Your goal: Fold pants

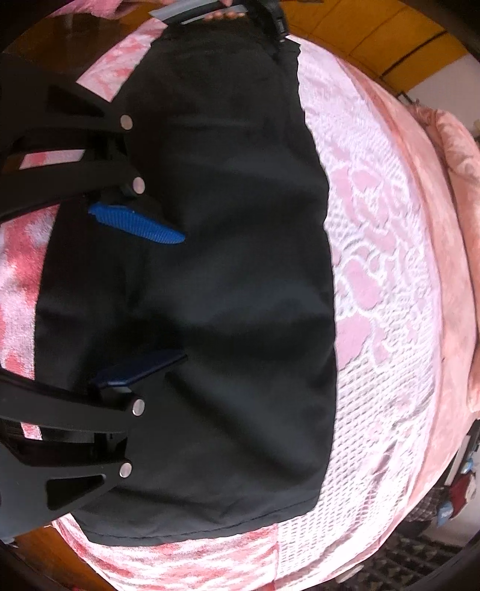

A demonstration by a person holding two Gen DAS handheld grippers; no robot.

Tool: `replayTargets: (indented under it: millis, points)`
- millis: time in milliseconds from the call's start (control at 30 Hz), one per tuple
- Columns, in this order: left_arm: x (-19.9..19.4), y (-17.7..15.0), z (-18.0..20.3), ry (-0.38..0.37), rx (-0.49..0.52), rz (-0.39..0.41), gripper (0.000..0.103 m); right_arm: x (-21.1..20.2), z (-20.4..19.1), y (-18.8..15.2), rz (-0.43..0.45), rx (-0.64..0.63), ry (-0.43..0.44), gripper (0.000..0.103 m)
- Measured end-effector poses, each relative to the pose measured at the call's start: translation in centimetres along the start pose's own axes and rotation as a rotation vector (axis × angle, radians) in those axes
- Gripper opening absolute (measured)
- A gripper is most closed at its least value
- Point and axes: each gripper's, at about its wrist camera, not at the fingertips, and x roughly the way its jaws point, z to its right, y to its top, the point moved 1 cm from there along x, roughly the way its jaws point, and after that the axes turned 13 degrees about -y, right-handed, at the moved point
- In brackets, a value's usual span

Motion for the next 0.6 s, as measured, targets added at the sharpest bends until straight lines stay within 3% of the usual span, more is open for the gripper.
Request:
replayTargets:
  millis: [33,100,133,167,233,333,433,600]
  points:
    - [-0.2,-0.3,-0.2,-0.013,-0.003,0.006,0.005,0.0,0.0,-0.1,0.001,0.002,0.004,0.061]
    - [-2.1,-1.0,0.0,-0.06,-0.009,0.026,0.035,-0.3,0.2,-0.2,0.011,0.0,0.013,0.061]
    - [-3.1,-1.4,0.2,-0.075,-0.005,0.046,0.065,-0.6,0.2,-0.3,0.016,-0.002,0.012,0.061]
    - [-4.6,-1.9,0.3,-0.08,0.005,0.076,0.083,-0.9,0.3,-0.3,0.024,-0.007,0.008,0.061]
    - [-6.9,-2.8,0.4,-0.086,0.036,0.124,0.084,-1.7,0.1,-0.3,0.053,-0.015,0.01,0.061]
    - [-9.2,-4.4,-0.9,-0.048,0.06,0.106,0.084,-3.2,-0.8,-0.2,0.096,-0.03,0.067,0.061]
    - [-10.4,-6.0,-3.7,-0.023,0.019,0.076,0.083,-4.7,-3.1,-0.2,0.137,-0.082,0.129,0.061]
    - [-10.0,-7.7,-6.8,0.021,-0.021,0.031,0.081,-4.0,-7.7,-0.6,0.115,-0.176,0.161,0.061]
